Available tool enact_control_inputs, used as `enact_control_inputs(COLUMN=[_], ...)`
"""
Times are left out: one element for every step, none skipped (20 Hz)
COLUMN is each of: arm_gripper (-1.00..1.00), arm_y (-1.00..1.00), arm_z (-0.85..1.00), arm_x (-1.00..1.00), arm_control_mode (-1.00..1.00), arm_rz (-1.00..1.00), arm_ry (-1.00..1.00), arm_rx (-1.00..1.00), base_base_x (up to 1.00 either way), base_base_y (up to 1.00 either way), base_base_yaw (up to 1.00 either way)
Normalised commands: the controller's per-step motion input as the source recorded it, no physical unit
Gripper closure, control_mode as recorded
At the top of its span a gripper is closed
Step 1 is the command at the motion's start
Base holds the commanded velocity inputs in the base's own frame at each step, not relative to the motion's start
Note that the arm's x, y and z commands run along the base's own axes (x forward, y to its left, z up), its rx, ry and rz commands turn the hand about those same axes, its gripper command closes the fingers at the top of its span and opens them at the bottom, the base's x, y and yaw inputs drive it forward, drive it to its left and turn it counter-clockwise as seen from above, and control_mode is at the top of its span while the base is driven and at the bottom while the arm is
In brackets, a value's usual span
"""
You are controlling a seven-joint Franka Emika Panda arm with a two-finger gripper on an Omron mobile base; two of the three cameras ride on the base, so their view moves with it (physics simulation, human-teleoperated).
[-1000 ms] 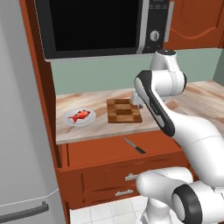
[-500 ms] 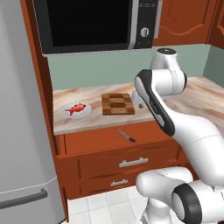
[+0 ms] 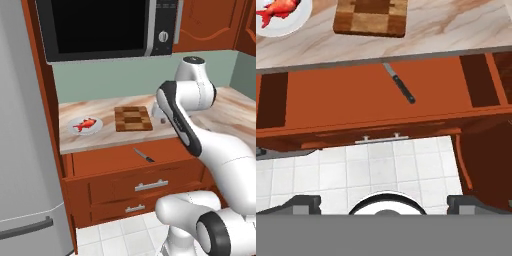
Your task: Pick up the knife from the drawer and place it on the cutting board. Then place the meat from the plate to the cutting board.
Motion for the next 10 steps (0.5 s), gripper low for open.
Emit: enact_control_inputs(arm_gripper=[-1.0, -1.0, -1.0, -1.0, -1.0, -1.0, -1.0, -1.0, -1.0, -1.0], arm_y=[-0.47, -0.51, -0.49, -0.59, -0.6, -0.52, -0.54, -0.61, -0.65, -0.61], arm_z=[-0.05, -0.08, -0.1, -0.11, -0.16, -0.21, -0.21, -0.28, -0.33, -0.36], arm_x=[0.0, 0.0, -0.01, -0.07, -0.09, 0.0, 0.0, 0.0, 0.0, 0.0], arm_control_mode=[-1.0, -1.0, -1.0, -1.0, -1.0, -1.0, -1.0, -1.0, -1.0, -1.0], arm_rz=[-0.28, -0.27, -0.27, -0.27, -0.28, -0.29, -0.3, -0.31, -0.32, -0.34], arm_ry=[0.0, 0.0, 0.0, 0.0, 0.0, 0.0, 0.0, 0.0, 0.0, 0.0], arm_rx=[0.18, 0.2, 0.23, 0.26, 0.28, 0.27, 0.27, 0.27, 0.25, 0.21], base_base_x=[0.0, 0.0, 0.0, 0.0, 0.0, 0.0, 0.0, 0.0, 0.0, 0.0], base_base_y=[0.0, 0.0, 0.0, 0.0, 0.0, 0.0, 0.0, 0.0, 0.0, 0.0], base_base_yaw=[0.0, 0.0, 0.0, 0.0, 0.0, 0.0, 0.0, 0.0, 0.0, 0.0])
